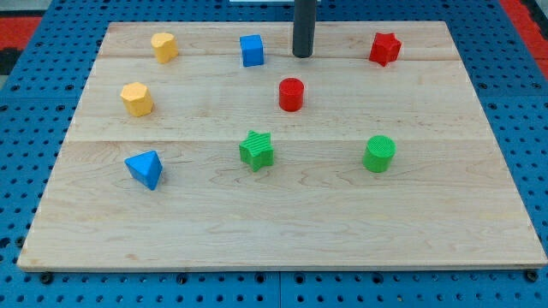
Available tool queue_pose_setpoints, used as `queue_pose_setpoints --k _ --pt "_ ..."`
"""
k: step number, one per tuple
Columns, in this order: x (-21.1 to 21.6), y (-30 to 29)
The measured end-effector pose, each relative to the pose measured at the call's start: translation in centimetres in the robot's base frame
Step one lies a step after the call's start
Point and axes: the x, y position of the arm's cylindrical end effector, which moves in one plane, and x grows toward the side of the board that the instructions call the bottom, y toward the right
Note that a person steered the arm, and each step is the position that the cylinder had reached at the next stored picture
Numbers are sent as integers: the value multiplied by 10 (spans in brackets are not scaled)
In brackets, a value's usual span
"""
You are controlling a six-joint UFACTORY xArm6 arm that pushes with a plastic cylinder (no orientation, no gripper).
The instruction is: Move the blue cube to the right of the yellow heart
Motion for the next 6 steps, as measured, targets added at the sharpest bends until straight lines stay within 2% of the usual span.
queue_pose_setpoints --k 2,6 --pt "-6 -75" --pt "-6 -95"
